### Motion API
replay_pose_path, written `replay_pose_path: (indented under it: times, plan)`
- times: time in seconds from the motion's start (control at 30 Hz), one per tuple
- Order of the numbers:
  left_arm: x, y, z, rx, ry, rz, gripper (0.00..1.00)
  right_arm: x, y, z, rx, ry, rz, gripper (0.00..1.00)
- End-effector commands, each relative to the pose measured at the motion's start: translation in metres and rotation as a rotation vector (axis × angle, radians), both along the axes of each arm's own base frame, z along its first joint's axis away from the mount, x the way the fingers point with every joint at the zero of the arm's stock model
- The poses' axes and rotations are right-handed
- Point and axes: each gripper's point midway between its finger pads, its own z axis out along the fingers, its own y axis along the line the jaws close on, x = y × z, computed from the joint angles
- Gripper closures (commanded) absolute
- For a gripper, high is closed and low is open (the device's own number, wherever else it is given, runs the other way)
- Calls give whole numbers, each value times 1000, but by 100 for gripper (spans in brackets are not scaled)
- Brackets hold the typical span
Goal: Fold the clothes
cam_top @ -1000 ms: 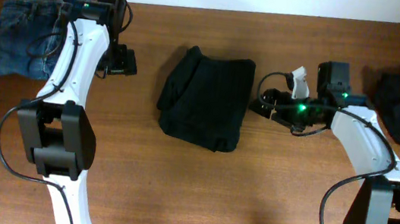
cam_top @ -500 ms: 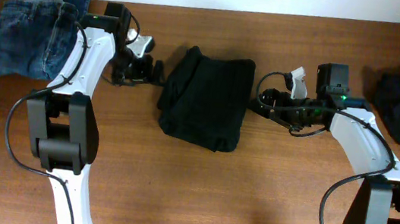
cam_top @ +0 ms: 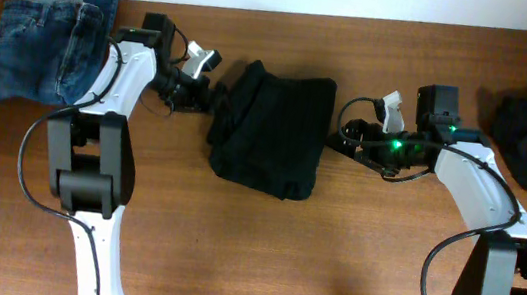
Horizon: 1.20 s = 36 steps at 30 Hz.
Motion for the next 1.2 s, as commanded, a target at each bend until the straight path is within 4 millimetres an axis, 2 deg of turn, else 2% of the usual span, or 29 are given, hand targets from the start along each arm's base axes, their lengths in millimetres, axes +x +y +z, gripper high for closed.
replay_pose_path:
  times: [0.0, 0.17, 0.33, 0.47, 0.6, 0.8, 0.93, 1.03, 1.1, 1.13, 1.17]
  plan:
    - [1, -8, 2, -81, 1, -3, 1, -3, 2, -5, 3, 15, 4, 1]
    - [1, -14, -6, -104, 57, 32, 1, -5, 1, -5, 3, 24, 3, 1]
    - [-19, -51, -27, -172, 149, -30, 1, -5, 1, -5, 3, 24, 3, 1]
    - [-31, -70, -31, -166, 174, -72, 1, -4, 1, -5, 2, 24, 3, 1]
    - [-35, -78, -31, -164, 178, -91, 1, -4, 1, -5, 2, 24, 3, 1]
    - [-43, -78, -34, -155, 219, -90, 1, -4, 1, -5, 2, 23, 3, 1]
    - [-44, -78, -35, -155, 228, -89, 40, -4, 1, -5, 2, 24, 3, 1]
    - [-45, -77, -35, -154, 235, -89, 62, -4, 1, -6, -1, 24, 2, 1]
    - [-45, -77, -35, -154, 235, -89, 70, -4, 1, -6, -1, 24, 2, 1]
    - [-45, -77, -35, -154, 235, -89, 80, -4, 1, -6, -1, 24, 2, 1]
    - [-45, -77, -35, -154, 234, -89, 95, -4, 1, -6, -1, 24, 2, 1]
